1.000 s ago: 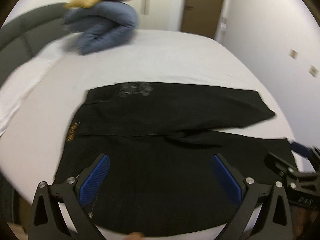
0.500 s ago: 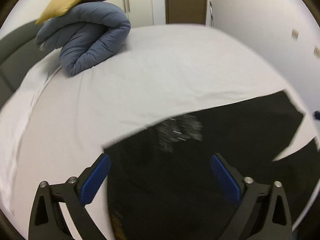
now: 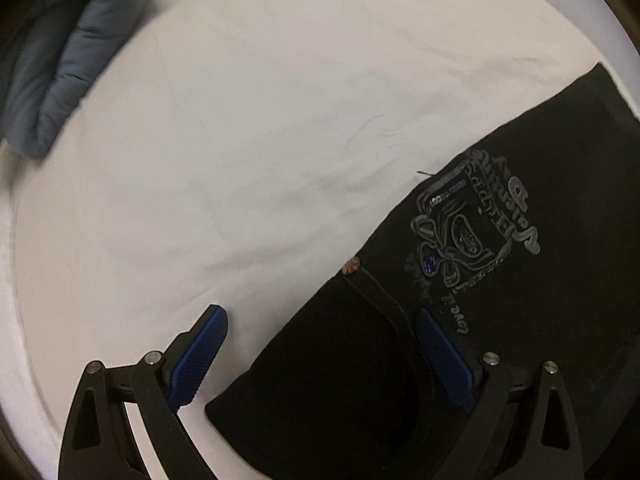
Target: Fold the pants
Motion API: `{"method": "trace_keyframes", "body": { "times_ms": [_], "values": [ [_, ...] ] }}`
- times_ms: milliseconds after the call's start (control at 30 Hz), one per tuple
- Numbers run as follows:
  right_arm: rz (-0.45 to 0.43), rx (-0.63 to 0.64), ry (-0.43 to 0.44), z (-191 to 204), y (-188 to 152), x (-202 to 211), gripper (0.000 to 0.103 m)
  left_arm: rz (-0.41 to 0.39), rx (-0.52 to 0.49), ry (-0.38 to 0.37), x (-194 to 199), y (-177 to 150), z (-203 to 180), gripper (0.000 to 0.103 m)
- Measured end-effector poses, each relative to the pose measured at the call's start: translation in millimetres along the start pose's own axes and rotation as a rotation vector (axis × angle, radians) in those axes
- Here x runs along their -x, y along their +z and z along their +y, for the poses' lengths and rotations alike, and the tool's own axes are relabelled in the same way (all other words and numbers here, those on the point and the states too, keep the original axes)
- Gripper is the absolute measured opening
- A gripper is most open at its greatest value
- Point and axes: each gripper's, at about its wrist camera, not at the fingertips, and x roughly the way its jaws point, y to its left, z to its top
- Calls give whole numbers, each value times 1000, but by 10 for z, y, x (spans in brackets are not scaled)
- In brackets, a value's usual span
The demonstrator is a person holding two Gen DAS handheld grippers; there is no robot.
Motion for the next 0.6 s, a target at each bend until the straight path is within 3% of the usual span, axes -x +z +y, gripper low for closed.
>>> {"method": "trace_keyframes", "body": {
  "times_ms": [100,167,233,367,600],
  "values": [
    [13,4,24,-50,76,-148,56,19,61,-109,-20,-26,142,73],
    [26,6,14,3,156,-237,54,19,93,-149,31,-59,180,37],
    [24,14,11,4,281,-315,51,8,78,-117,99,-109,108,7],
    [22,36,14,15,554,-519,50,-93,52,-28,419,-335,-55,5],
    [45,101,-8,118,1015,-849,50,-304,13,43,1147,-832,-430,5]
  ]
}}
